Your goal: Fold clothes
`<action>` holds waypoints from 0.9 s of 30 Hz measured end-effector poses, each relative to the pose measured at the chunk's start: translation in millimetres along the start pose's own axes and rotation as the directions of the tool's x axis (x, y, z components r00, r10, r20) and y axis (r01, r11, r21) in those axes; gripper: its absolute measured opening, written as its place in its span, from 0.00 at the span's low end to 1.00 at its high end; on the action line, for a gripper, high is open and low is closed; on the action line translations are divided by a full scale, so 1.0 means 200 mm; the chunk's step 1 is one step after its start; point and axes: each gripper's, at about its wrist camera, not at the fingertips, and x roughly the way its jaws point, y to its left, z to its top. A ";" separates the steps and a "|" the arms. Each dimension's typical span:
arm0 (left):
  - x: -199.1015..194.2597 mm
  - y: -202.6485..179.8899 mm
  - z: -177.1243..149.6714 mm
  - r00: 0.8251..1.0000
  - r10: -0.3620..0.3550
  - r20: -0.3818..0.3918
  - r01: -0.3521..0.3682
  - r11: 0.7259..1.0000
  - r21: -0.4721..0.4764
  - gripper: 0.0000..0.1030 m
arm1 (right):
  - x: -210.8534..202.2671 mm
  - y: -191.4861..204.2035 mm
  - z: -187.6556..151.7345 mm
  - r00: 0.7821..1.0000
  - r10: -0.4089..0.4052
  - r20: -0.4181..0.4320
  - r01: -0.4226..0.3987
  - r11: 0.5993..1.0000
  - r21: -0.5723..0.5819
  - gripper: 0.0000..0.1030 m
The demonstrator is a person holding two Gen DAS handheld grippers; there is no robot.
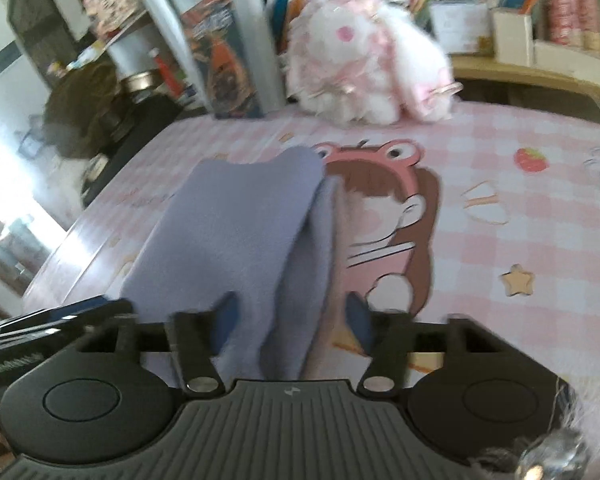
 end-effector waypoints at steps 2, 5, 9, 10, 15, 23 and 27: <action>0.01 0.05 0.02 1.000 -0.004 -0.006 0.004 0.999 -0.038 0.69 | -0.01 -0.02 0.01 1.000 -0.003 -0.005 0.003 1.000 0.014 0.61; 0.04 0.13 0.04 0.999 -0.020 -0.039 0.017 0.995 -0.097 0.71 | 0.00 -0.06 0.00 0.999 0.001 -0.038 0.002 0.997 0.075 0.66; 0.13 0.22 0.06 0.991 -0.087 -0.102 0.068 0.981 -0.182 0.71 | 0.03 -0.10 -0.02 0.996 0.025 -0.087 -0.010 0.985 0.170 0.70; 0.16 0.23 0.07 0.987 -0.107 -0.117 0.082 0.976 -0.203 0.71 | 0.03 -0.12 -0.02 0.995 0.034 -0.096 -0.015 0.981 0.195 0.71; 0.30 0.26 0.08 0.961 -0.198 -0.192 0.148 0.957 -0.250 0.71 | 0.07 -0.17 -0.04 0.990 0.080 -0.119 -0.037 0.942 0.333 0.71; 0.40 0.31 0.12 0.914 -0.320 -0.251 0.249 0.928 -0.278 0.67 | 0.12 -0.12 -0.07 0.990 0.088 -0.114 -0.031 0.902 0.430 0.46; 0.42 0.32 0.15 0.899 -0.329 -0.288 0.262 0.933 -0.248 0.60 | 0.12 -0.03 -0.09 0.996 0.013 -0.090 0.026 0.908 0.418 0.38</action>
